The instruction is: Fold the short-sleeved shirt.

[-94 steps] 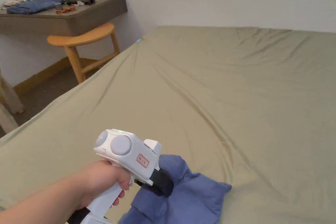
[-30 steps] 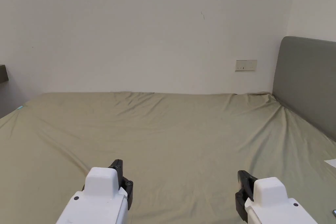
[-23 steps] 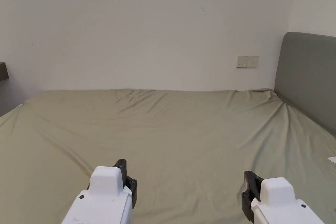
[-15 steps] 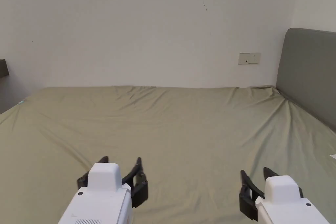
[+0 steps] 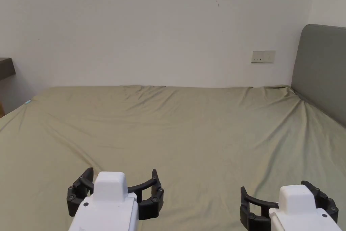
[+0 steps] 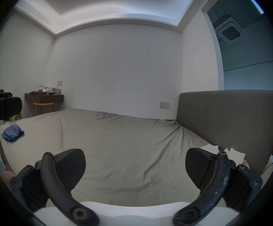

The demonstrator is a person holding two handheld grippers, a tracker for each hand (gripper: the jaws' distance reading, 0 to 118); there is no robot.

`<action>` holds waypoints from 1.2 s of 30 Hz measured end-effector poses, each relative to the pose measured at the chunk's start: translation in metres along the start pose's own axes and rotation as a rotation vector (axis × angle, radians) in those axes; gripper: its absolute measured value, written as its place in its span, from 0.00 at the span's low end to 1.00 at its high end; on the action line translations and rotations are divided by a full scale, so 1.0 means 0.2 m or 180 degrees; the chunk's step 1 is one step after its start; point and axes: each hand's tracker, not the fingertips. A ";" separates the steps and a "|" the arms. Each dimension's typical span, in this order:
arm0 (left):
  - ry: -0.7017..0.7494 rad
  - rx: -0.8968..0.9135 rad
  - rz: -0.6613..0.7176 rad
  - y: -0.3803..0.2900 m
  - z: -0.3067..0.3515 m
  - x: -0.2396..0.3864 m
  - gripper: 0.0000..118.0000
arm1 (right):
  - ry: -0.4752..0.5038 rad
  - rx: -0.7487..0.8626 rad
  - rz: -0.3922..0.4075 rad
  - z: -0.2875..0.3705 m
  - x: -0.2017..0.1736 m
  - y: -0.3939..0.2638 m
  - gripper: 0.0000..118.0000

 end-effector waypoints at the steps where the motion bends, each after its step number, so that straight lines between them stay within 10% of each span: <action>1: 0.0003 -0.0012 -0.0003 -0.01 -0.01 0.00 1.00 | -0.0023 -0.0014 0.0014 -0.01 0.00 -0.01 1.00; 36: -0.0038 -0.0281 0.0015 -0.19 -0.02 0.00 1.00 | 0.0042 -0.0330 -0.0208 -0.09 -0.03 -0.10 1.00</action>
